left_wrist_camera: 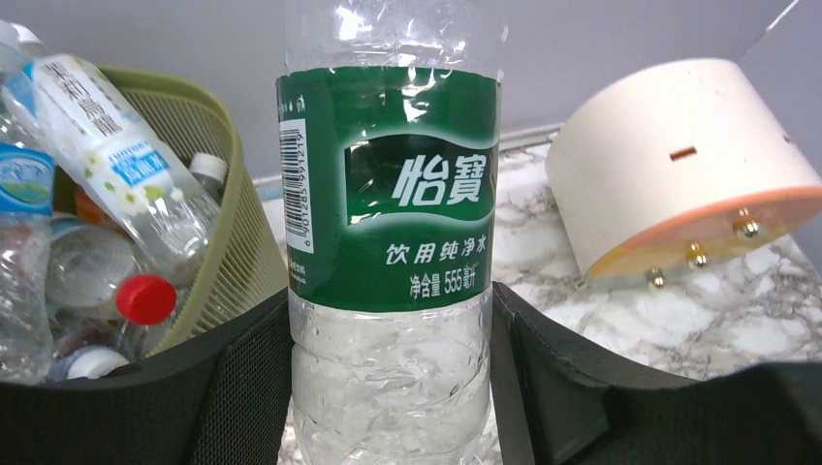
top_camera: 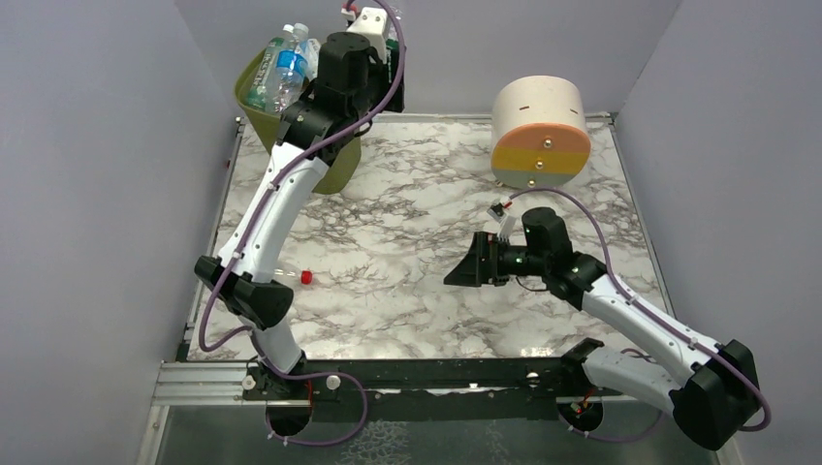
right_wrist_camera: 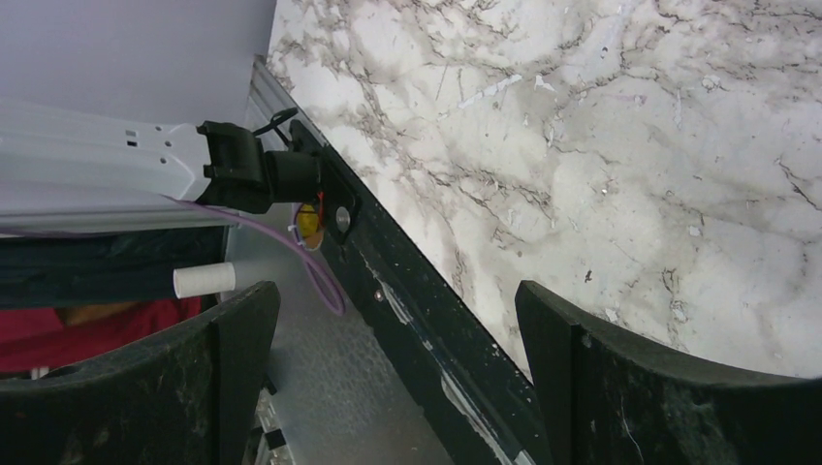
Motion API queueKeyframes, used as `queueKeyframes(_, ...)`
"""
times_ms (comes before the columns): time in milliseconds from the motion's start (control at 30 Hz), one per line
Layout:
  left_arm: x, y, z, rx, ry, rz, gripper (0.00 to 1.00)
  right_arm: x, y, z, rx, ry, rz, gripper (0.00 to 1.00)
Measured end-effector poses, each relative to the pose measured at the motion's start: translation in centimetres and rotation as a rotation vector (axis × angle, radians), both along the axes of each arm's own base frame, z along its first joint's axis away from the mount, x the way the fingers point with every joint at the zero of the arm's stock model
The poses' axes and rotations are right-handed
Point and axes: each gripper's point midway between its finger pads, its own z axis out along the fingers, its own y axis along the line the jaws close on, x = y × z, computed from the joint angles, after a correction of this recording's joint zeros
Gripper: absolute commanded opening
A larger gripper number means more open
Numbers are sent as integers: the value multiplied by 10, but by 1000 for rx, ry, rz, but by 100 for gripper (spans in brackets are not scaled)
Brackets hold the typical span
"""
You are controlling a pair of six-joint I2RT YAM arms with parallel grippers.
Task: Put the plastic bottles in the bin
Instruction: Pick up the plastic bottle at the center of the board, then place the plastic bottle in the trash bin.
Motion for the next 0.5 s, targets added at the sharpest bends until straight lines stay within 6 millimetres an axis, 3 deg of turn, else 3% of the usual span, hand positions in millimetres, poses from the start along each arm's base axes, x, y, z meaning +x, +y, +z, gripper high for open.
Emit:
queueKeyframes(167, 22, 15, 10, -16, -21, 32, 65, -2, -1, -3, -7, 13, -3, 94)
queueKeyframes(333, 50, 55, -8, -7, 22, 107, 64, -2, -2, -4, -9, 17, -2, 94)
queueKeyframes(500, 64, 98, -22, 1, 61, 179, 63, -2, -1, -7, -15, 25, -2, 94)
